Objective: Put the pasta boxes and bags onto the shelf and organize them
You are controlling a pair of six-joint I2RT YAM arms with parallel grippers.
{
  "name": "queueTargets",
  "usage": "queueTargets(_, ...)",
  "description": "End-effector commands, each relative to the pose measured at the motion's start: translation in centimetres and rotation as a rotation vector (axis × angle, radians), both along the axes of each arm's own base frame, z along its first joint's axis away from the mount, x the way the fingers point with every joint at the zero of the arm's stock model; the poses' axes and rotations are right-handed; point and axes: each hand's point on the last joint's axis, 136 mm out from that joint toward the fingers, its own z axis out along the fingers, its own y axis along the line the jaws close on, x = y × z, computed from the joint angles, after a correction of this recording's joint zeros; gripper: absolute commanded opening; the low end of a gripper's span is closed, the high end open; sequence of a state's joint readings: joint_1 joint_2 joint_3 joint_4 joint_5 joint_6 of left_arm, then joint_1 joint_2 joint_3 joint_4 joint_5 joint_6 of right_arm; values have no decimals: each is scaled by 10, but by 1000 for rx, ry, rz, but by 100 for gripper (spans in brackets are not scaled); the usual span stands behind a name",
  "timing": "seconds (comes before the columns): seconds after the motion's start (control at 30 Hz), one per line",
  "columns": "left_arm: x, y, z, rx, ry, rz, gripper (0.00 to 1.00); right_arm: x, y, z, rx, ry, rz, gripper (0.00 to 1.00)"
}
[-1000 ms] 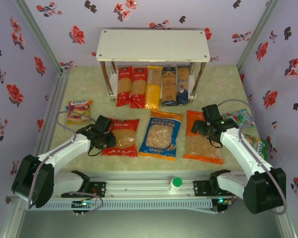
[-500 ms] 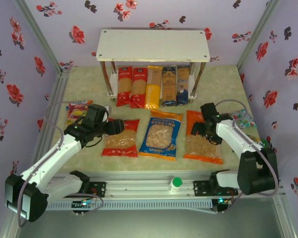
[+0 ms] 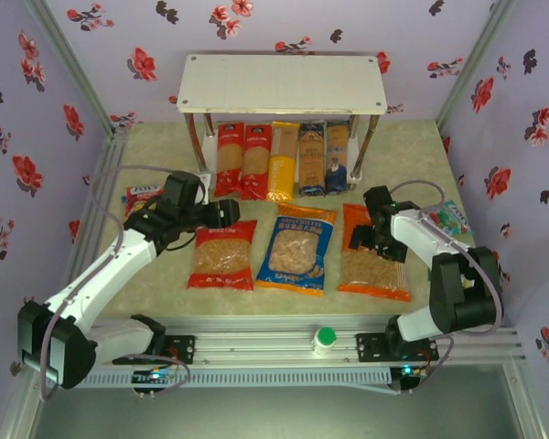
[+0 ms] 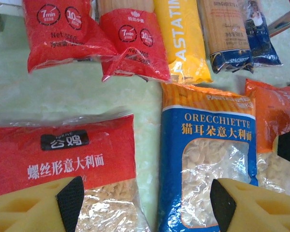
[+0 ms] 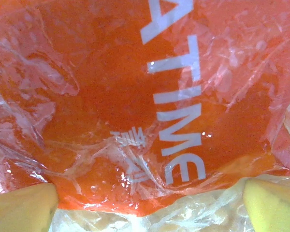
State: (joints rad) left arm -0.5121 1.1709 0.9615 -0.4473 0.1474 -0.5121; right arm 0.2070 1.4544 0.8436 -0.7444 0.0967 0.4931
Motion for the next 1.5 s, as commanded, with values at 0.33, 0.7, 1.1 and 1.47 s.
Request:
queueTargets(0.33, 15, -11, 21, -23, -63, -43, 72, -14, 14, -32, 87, 90, 33, 63)
queueTargets(0.7, 20, -16, 16, -28, -53, -53, 68, -21, 15, -24, 105, 68, 26, 27)
queueTargets(1.1, 27, -20, 12, -12, -47, -61, 64, -15, 14, -7, 108, -15, 20, 0)
queueTargets(1.47, 34, -23, 13, -2, -48, -68, 62, -8, 12, 22, 118, -183, 37, 0)
